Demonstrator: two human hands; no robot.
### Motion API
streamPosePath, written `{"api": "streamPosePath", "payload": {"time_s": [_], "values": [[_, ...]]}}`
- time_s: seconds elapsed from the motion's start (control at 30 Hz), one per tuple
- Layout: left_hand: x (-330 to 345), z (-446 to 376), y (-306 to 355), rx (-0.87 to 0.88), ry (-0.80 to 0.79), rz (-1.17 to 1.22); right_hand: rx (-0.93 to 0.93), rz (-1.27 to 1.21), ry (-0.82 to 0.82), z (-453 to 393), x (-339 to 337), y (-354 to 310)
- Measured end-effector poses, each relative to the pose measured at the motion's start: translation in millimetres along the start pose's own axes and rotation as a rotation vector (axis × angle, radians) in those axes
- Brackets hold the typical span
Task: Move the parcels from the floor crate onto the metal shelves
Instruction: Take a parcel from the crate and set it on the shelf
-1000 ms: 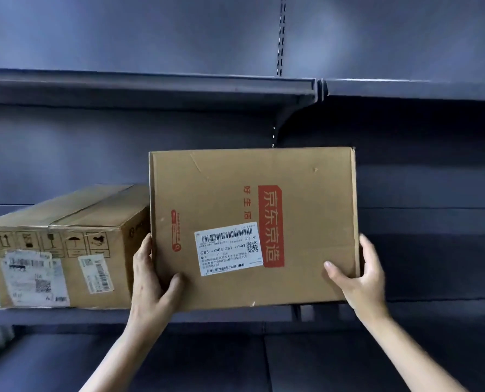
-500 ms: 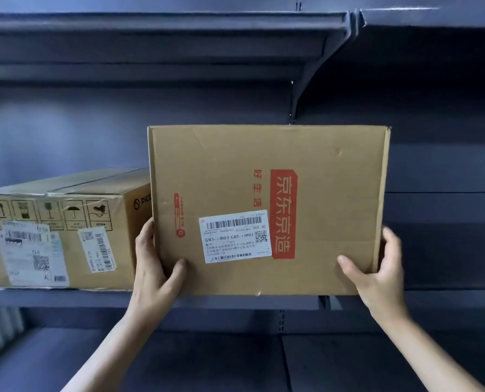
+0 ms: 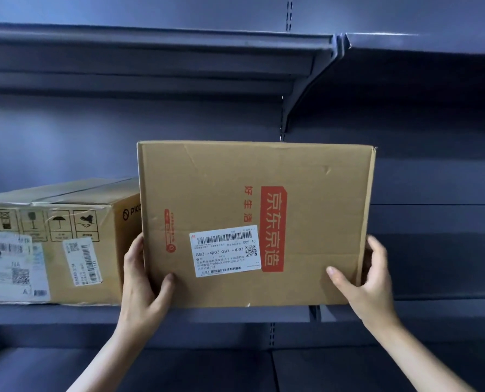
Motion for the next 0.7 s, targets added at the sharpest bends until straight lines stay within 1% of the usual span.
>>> {"api": "streamPosePath", "payload": {"time_s": [0.07, 0.17, 0.27, 0.33, 0.43, 0.53, 0.6, 0.7], "values": [[0.3, -0.5, -0.2, 0.0, -0.005, 0.019, -0.07, 0.004, 0.017, -19.3, -10.8, -19.7], [1.5, -2.0, 0.2, -0.015, -0.013, 0.026, -0.265, 0.015, 0.06, -67.9, -25.9, -74.9], [0.8, -4.0, -2.0, -0.041, -0.014, 0.022, -0.442, 0.139, 0.039, -115.9, -22.6, -127.3], [1.8, -4.5, -2.0, -0.041, -0.018, 0.017, -0.475, 0.227, -0.022, -137.0, -8.6, -144.5], [1.0, -6.0, -1.2, -0.028, -0.02, -0.005, -0.451, 0.31, -0.119, -146.9, 15.9, -145.2], [-2.3, -6.7, 3.4, -0.007, -0.01, -0.029, -0.463, 0.329, -0.118, -145.4, 19.8, -142.8], [-3.7, -7.2, 28.4, 0.115, 0.019, -0.072, -0.491, 0.335, -0.108, -143.8, 18.9, -145.6], [-3.6, -16.6, 81.2, 0.35, 0.119, -0.238, -0.513, 0.351, -0.096, -142.7, 20.3, -147.3]]}}
Point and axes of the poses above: each hand's wrist, its own z-axis away from the middle knuckle, its own x-axis out of the palm, y = z × x, the point moved 10 cm from there along -z, towards the middle knuckle, and after that the axes turned 6 degrees about -x, right-handed, at the moved point
